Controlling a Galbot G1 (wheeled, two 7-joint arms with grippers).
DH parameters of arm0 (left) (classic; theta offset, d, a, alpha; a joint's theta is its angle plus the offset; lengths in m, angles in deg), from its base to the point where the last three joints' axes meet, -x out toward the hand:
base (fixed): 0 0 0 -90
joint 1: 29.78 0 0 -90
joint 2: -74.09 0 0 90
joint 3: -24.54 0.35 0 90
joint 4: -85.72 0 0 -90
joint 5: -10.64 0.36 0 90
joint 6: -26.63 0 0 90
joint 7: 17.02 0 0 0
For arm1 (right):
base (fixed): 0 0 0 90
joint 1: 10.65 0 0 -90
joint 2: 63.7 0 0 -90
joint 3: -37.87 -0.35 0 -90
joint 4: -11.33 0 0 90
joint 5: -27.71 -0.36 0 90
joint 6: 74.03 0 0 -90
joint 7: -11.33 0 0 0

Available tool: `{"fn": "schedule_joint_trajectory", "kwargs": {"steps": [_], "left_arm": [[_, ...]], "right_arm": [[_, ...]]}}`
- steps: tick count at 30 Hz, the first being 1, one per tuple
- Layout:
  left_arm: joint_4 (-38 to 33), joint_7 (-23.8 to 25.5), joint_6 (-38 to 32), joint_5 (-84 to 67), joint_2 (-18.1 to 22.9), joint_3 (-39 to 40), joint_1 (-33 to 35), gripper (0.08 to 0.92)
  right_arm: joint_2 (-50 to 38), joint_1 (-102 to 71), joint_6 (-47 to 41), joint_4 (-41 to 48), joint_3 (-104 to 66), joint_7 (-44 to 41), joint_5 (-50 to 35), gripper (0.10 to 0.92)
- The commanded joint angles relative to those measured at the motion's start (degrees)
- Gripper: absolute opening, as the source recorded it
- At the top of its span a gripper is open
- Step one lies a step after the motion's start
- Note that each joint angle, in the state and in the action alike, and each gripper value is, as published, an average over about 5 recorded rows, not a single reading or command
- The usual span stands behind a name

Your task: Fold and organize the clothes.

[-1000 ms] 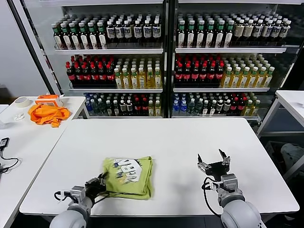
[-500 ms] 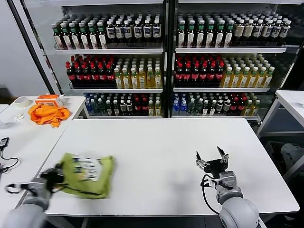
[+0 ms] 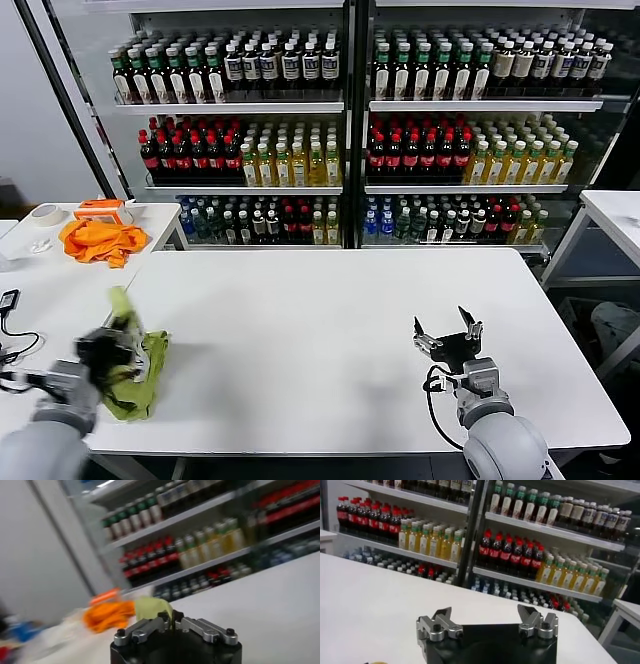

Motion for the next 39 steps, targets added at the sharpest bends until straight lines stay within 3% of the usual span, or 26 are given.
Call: {"fn": "schedule_joint_trajectory", "kwargs": {"steps": [1,12,18,26,30,35,39], "left_arm": [[-5.15,1.45,-4.32,3.88,9.41,27.33,-3.27,0.108],[3.62,0.93,-6.46,-2.36,13.60,31.82,-8.81,0.135],[1.04,1.47,-8.63,-4.68,13.79,31.31,-8.42,0.295],[-0.07,2.29,-12.99,-0.76,6.58,15.87,-5.62,0.546],[1.66,2.17,-14.44,0.37,4.40,8.28,-2.89,0.658],[1.38,1.92,-14.60,0.22,4.26,4.70,-0.43,0.790],[1.35,1.85,-14.64,0.67,5.06,4.77,0.17,0.820]], "right_arm": [[0.12,0.09,-0.26,-0.54,0.00,0.12,0.07,0.823],[-0.21,0.81,-0.99,-0.88,0.11,0.12,0.03,0.823],[-0.55,2.22,-2.35,-0.16,1.55,-0.57,-2.56,0.823],[-0.47,4.50,-4.00,-0.24,10.89,-2.16,-18.78,0.823],[-0.28,6.84,-4.02,1.88,19.50,-3.96,-18.92,0.823],[0.33,9.94,-4.06,5.88,25.79,-6.26,-18.69,0.823],[0.44,11.22,-4.07,8.06,27.10,-7.44,-19.03,0.823]]}}
